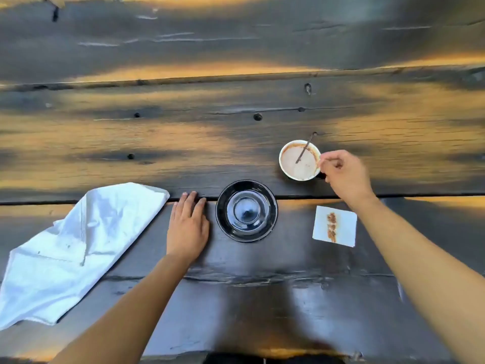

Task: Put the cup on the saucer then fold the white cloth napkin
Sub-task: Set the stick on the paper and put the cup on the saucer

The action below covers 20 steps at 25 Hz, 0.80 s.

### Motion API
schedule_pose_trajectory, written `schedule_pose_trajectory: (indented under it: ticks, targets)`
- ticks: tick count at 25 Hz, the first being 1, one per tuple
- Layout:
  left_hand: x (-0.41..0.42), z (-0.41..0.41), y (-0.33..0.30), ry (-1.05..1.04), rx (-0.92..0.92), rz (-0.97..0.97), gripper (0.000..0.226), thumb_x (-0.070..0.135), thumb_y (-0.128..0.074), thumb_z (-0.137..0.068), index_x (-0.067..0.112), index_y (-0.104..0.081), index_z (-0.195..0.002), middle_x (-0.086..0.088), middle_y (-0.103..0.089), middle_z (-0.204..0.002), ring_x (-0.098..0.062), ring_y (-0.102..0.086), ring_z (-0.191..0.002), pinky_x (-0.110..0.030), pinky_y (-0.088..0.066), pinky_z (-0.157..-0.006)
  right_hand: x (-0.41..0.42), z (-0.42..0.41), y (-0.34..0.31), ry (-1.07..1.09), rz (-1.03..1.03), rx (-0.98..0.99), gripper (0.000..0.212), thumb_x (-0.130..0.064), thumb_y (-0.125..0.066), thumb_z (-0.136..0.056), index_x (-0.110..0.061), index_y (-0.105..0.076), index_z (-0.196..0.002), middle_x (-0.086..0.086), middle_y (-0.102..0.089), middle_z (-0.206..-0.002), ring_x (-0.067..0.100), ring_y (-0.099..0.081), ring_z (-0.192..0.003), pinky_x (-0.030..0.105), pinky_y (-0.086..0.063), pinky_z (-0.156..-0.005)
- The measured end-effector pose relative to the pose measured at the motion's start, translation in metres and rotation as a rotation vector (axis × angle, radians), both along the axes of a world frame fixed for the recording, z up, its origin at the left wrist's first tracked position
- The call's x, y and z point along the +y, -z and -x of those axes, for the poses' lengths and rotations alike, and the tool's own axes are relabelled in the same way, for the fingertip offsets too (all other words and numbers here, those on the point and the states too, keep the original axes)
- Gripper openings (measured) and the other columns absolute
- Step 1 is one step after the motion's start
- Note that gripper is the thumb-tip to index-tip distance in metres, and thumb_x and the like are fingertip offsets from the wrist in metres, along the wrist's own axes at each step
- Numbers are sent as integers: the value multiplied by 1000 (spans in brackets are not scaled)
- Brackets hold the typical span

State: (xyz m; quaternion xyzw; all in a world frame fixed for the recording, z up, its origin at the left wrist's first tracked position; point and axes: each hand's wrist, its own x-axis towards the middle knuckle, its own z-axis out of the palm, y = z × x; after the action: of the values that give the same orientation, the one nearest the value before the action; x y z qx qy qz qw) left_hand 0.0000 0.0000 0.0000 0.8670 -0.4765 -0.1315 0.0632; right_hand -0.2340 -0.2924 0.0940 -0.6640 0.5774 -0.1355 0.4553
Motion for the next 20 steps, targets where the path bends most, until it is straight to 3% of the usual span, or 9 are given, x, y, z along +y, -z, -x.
schedule_pose_trajectory:
  ticks: [3,5,12,17,20]
  targets:
    - [-2,2,10,7,-54,-8,56,30,-30,-100,13,-40,-152,-15,-30,-163,-34,-23,-152,-54,-21,-123,-30,-18,5,-52,98,69,20,-30,-64,-90,-33,-69,-109,-8,-66,-82,18,-64,-82,35,-54,-85]
    - [2,7,18,-1,-60,-7,57,32,-25,-102,14,-34,-155,-14,-23,-166,-32,-18,-154,-54,-17,-124,-43,-29,8,-139,162,142,25,-28,-63,-92,-30,-69,-116,-5,-63,-89,14,-58,-85,30,-47,-90]
    - [2,8,25,-36,-70,60,56,29,-31,-100,14,-38,-154,-13,-25,-165,-30,-20,-154,-54,-17,-124,-60,-42,12,-260,220,238,19,-19,-64,-93,-19,-77,-106,-1,-72,-93,11,-62,-87,30,-51,-92]
    - [2,7,26,-41,-69,76,56,28,-34,-99,14,-40,-153,-12,-26,-165,-29,-20,-154,-55,-18,-124,-61,-28,-1,-280,184,313,13,-20,-64,-93,-23,-76,-99,-11,-70,-73,11,-69,-83,25,-52,-84]
    - [1,6,25,-40,-77,62,57,28,-34,-99,14,-40,-153,-12,-26,-165,-29,-21,-154,-54,-17,-124,-58,-17,-15,-403,246,443,12,-23,-65,-95,-22,-76,-101,-5,-75,-84,16,-72,-84,33,-55,-90]
